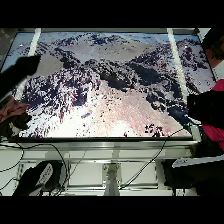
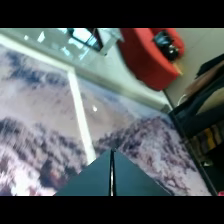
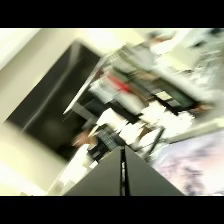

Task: Fold the clothes and pants, and hang the long-sleeved shirts on hangers.

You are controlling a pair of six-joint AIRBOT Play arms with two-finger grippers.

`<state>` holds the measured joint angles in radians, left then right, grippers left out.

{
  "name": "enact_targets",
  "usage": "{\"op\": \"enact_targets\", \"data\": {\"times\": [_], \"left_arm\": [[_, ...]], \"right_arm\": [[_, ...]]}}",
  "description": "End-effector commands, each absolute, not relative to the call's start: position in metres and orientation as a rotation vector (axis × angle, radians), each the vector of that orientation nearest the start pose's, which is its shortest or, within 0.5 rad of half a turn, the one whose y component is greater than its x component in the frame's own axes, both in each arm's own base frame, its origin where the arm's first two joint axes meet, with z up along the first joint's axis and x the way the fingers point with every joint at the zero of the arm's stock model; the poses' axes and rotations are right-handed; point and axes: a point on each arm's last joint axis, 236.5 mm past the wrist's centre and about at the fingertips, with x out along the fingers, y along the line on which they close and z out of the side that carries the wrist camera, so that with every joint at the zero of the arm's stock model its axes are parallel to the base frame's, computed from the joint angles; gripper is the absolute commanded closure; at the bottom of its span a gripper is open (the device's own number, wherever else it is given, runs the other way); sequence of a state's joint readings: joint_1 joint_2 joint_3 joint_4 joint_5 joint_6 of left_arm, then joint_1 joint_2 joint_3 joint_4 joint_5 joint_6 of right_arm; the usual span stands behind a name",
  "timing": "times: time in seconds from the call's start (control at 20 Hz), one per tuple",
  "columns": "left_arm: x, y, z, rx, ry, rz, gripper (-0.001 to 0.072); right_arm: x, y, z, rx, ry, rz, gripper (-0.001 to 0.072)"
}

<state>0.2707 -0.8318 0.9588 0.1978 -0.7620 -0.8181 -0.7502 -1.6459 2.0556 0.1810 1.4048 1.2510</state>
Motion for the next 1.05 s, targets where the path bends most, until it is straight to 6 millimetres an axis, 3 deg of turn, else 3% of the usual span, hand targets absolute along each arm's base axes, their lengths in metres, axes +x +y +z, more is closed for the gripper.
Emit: {"op": "enact_targets", "data": {"times": [0.0,0.1,0.2,0.35,0.65,1.0], "left_arm": [[0.379,-0.073,0.350,-0.504,0.088,-0.547,0.0693],[0.370,-0.078,0.376,-0.479,0.059,-0.569,0.0693],[0.360,-0.082,0.394,-0.458,0.047,-0.580,0.0692],[0.344,-0.086,0.409,-0.436,0.009,-0.590,0.0690],[0.316,-0.094,0.430,-0.399,-0.048,-0.605,0.0689],[0.315,-0.095,0.431,-0.400,-0.051,-0.607,0.0689]], "right_arm": [[0.432,-0.007,0.467,0.848,0.076,0.982,0.0696],[0.416,0.034,0.480,0.827,0.099,1.062,0.0696],[0.404,0.062,0.487,0.857,0.143,1.122,0.0695],[0.395,0.088,0.490,0.852,0.169,1.180,0.0693],[0.393,0.098,0.490,0.854,0.180,1.202,0.0692],[0.393,0.098,0.490,0.853,0.180,1.202,0.0692]]}}
